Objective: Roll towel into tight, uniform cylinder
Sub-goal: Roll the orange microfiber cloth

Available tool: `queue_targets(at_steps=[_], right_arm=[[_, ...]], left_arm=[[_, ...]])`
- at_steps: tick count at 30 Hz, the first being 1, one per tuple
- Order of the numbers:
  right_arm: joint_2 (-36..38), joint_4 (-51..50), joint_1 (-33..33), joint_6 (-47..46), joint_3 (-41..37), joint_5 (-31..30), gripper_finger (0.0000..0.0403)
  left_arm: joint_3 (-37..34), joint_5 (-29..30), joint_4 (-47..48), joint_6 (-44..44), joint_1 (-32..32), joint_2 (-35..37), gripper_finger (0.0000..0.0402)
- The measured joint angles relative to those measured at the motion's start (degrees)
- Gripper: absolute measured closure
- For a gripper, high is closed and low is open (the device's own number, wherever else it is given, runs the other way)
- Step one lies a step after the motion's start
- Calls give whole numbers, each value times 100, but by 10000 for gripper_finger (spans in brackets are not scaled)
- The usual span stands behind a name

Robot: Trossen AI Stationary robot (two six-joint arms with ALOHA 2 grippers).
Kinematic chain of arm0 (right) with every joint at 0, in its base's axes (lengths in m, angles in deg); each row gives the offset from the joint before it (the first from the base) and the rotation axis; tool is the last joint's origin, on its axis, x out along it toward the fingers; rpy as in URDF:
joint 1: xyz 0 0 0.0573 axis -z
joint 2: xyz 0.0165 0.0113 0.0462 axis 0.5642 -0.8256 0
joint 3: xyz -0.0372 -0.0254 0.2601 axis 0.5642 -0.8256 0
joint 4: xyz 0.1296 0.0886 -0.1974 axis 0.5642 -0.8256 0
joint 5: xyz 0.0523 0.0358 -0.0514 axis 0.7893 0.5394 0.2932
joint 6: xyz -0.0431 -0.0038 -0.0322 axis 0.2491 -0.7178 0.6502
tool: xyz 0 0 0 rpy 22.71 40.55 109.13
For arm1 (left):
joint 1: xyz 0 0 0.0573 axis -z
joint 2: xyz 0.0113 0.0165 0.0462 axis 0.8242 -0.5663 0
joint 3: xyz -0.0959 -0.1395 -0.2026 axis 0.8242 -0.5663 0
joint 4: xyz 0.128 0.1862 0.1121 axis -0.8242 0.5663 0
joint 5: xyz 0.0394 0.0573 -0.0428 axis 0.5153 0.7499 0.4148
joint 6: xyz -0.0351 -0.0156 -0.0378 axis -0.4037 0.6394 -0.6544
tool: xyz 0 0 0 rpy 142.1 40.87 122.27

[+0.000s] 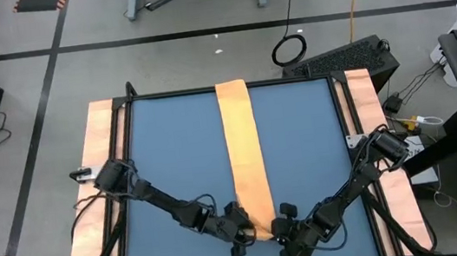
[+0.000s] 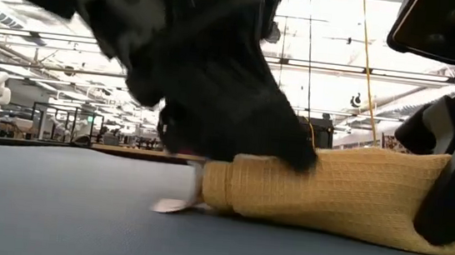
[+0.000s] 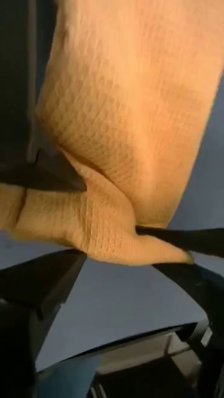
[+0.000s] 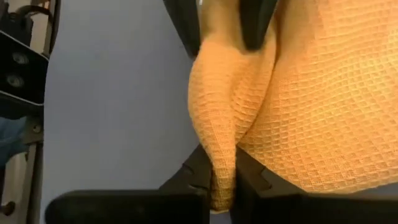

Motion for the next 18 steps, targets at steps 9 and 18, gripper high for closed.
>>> queue_targets(at_steps=[9,18], right_arm=[[0,30,-13,-559,2,82,392],[0,42,-10,-628,-2,71,393]], left_arm=[[9,764,161,1454,513,600,201],[5,2053,-274,2685,1160,-16,201]])
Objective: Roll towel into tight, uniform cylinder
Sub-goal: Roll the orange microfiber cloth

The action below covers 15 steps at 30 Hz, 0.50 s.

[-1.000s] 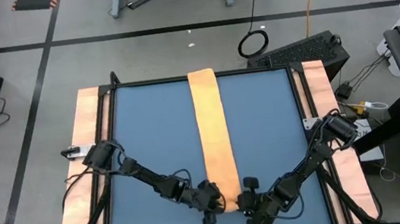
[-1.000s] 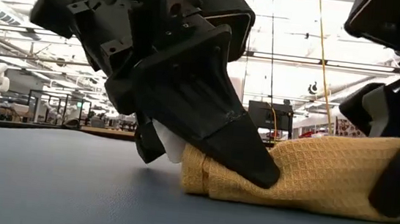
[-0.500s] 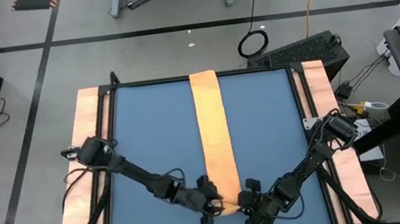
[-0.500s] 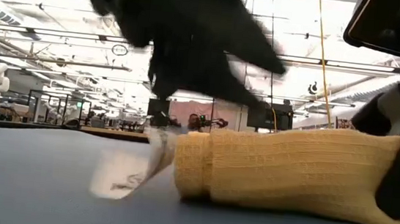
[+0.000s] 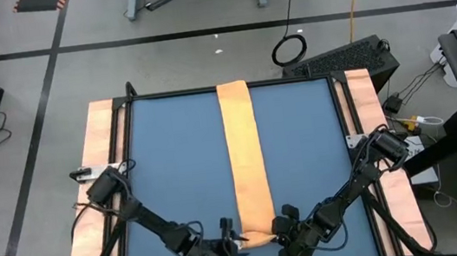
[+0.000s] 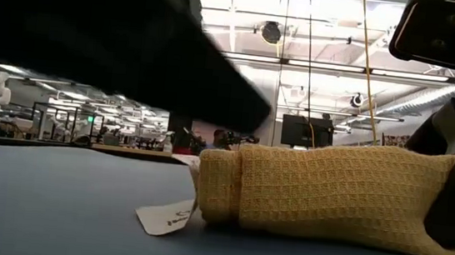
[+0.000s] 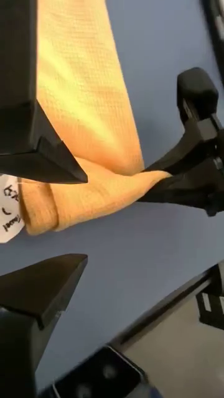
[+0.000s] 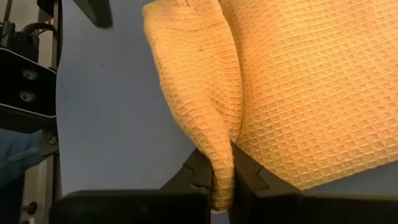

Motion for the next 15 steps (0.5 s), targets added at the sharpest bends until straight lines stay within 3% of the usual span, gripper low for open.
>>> queue_targets(at_steps=[10,15], right_arm=[[-2,4,2,0,-2,-4,394],[-2,7,2,-95,-4,-6,394]], left_arm=[[11,310,-334,242,-174,-412,172],[11,-284,-337,-141,-304,-415,175]])
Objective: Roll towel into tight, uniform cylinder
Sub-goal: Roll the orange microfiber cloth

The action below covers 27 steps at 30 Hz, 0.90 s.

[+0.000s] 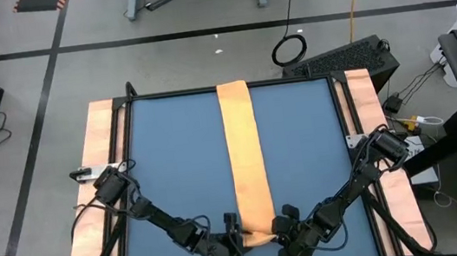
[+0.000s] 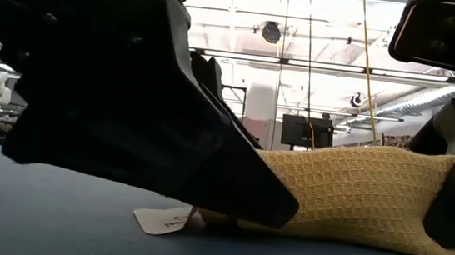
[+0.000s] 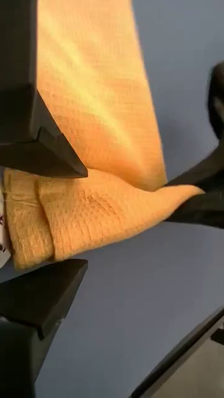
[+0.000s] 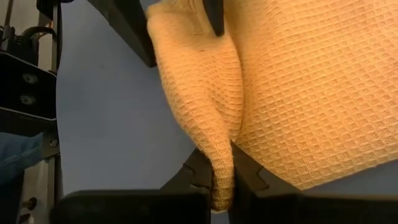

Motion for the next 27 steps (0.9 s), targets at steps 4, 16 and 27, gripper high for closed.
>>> queue_targets(at_steps=[4,16,27], right_arm=[[0,2,0,-58,0,0,394],[304,-48,-273,370,-9,-214,282],[-42,1058,-1320,2954,83,-2454,178]], left_arm=[[2,-91,194,-343,-37,2,209],[11,-1200,357,-2031,-237,87,384],[2,-2314,85,-3101,-510,73,379]])
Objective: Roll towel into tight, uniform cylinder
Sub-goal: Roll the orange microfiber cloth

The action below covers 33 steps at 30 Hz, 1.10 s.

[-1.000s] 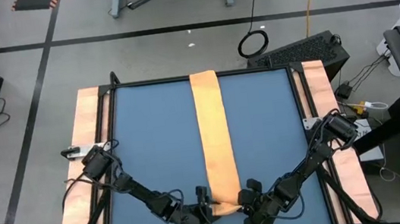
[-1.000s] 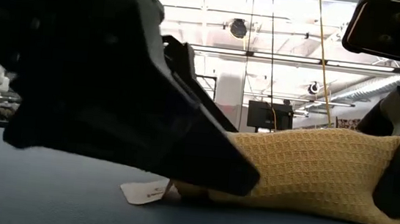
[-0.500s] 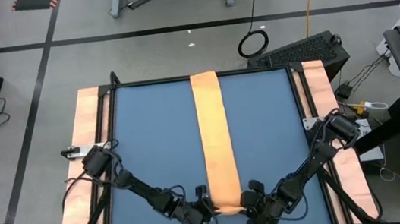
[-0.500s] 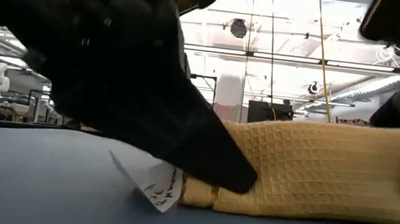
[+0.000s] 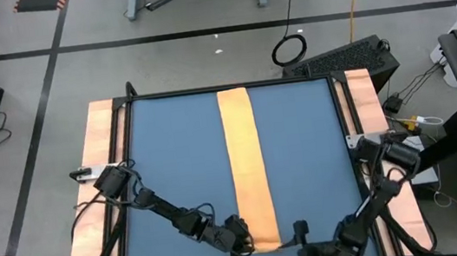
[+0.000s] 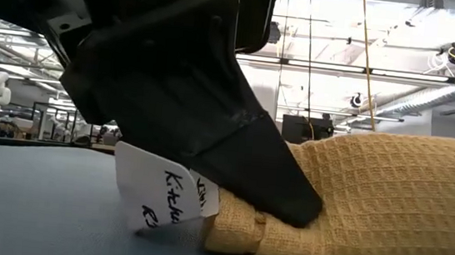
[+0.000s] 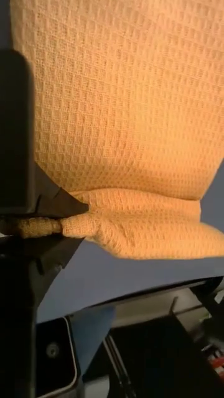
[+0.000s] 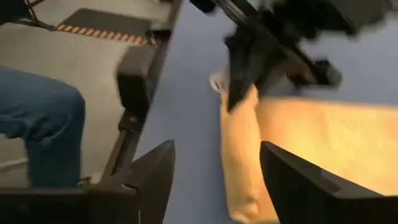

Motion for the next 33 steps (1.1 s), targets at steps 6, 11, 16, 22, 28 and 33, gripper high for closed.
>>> queue_targets(at_steps=[6,11,16,22,28,33], right_arm=[[-635,950,12,944,3,-488,171],[-891,986,154,927,2,-724,171],[-941,975,253,864,2,-425,174],[-941,928,318,534,4,-375,190],[-709,1177,137,1098,7,-744,187],[-705,1657,76,1667,11,-485,181]], left_arm=[[0,12,16,-291,-22,-1,380],[2,26,49,-332,-22,1,380],[2,46,57,-337,-22,1,380],[2,52,64,-339,-22,1,370],[1,-28,79,-332,-22,1,366],[0,-45,81,-332,-24,1,365]])
